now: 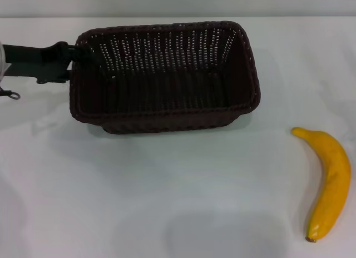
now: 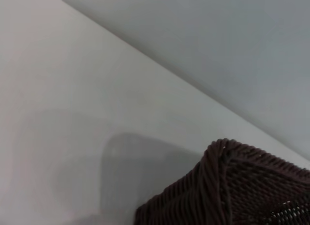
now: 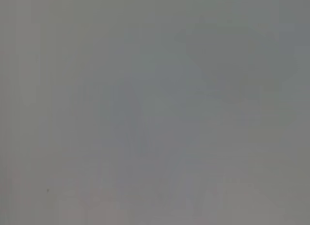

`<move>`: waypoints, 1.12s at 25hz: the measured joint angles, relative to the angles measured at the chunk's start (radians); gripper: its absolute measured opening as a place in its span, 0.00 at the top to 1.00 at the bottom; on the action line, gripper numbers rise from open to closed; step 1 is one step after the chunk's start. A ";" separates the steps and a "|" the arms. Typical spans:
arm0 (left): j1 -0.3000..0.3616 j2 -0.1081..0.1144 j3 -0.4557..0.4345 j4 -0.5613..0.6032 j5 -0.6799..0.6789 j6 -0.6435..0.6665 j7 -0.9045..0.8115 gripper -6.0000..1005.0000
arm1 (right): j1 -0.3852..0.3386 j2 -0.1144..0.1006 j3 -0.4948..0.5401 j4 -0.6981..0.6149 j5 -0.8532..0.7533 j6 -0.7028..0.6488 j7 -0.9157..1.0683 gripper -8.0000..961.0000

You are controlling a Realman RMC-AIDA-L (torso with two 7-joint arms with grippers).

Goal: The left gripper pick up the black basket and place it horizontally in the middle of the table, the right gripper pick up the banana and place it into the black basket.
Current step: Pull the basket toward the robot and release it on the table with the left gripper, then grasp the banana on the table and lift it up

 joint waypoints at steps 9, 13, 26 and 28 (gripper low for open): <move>0.139 -0.003 -0.005 0.130 -0.207 -0.144 0.114 0.31 | -0.002 -0.004 0.008 0.007 0.003 0.002 0.030 0.12; 0.256 -0.013 -0.007 0.171 -0.447 -0.231 0.268 0.31 | -0.003 -0.012 0.006 0.014 0.000 0.014 0.192 0.12; 0.569 -0.182 -0.012 0.082 -1.028 -0.034 1.140 0.31 | -0.065 -0.097 -0.005 0.247 -0.288 0.066 0.546 0.12; 0.571 -0.184 -0.012 -0.002 -1.101 -0.024 1.257 0.31 | -0.070 -0.169 -0.002 0.387 -0.481 0.044 0.826 0.12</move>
